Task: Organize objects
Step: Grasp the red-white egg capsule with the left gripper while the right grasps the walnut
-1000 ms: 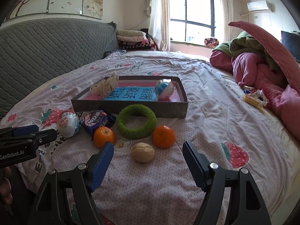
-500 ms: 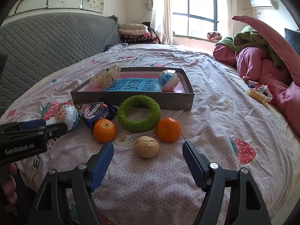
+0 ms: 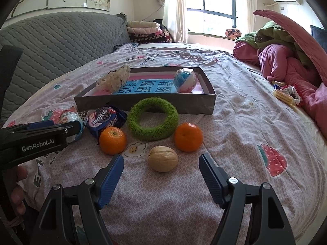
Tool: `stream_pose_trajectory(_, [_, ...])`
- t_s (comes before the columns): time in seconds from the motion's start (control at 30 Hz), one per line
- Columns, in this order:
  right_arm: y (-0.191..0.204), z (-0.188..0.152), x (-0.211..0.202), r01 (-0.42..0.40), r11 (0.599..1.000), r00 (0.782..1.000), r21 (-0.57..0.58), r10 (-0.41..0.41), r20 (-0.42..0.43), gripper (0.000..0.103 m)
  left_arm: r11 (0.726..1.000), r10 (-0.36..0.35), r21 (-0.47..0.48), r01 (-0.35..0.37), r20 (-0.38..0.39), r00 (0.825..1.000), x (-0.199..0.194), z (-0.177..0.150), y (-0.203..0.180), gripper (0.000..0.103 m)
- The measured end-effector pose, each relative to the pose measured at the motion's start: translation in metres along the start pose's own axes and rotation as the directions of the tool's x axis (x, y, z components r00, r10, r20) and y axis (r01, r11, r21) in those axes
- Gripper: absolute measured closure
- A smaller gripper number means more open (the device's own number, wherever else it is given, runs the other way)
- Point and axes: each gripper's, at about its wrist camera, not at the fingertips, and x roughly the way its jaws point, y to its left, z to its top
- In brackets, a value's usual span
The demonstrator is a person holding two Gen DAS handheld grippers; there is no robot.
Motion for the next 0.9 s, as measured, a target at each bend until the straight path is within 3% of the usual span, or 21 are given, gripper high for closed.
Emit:
stream_pose_trajectory(0.4, [-0.004, 0.002, 0.015, 0.018, 0.999, 1.0, 0.027, -0.017, -0.023, 0.028, 0.996, 0.094, -0.003, -0.094, -0.039, 0.995, 0.023, 0.009, 0.0, 0.035])
stream_pose_trajectory(0.63, [-0.004, 0.002, 0.026, 0.03, 0.999, 0.999, 0.027, -0.029, -0.046, 0.043, 0.995, 0.084, -0.054, -0.089, -0.095, 0.992, 0.041, 0.006, 0.023, 0.035])
stream_pose_trajectory(0.9, [-0.002, 0.002, 0.034, 0.026, 1.0, 0.998, 0.014, -0.025, -0.056, 0.056, 0.994, 0.041, -0.097, -0.049, -0.078, 0.996, 0.044, 0.008, 0.039, 0.035])
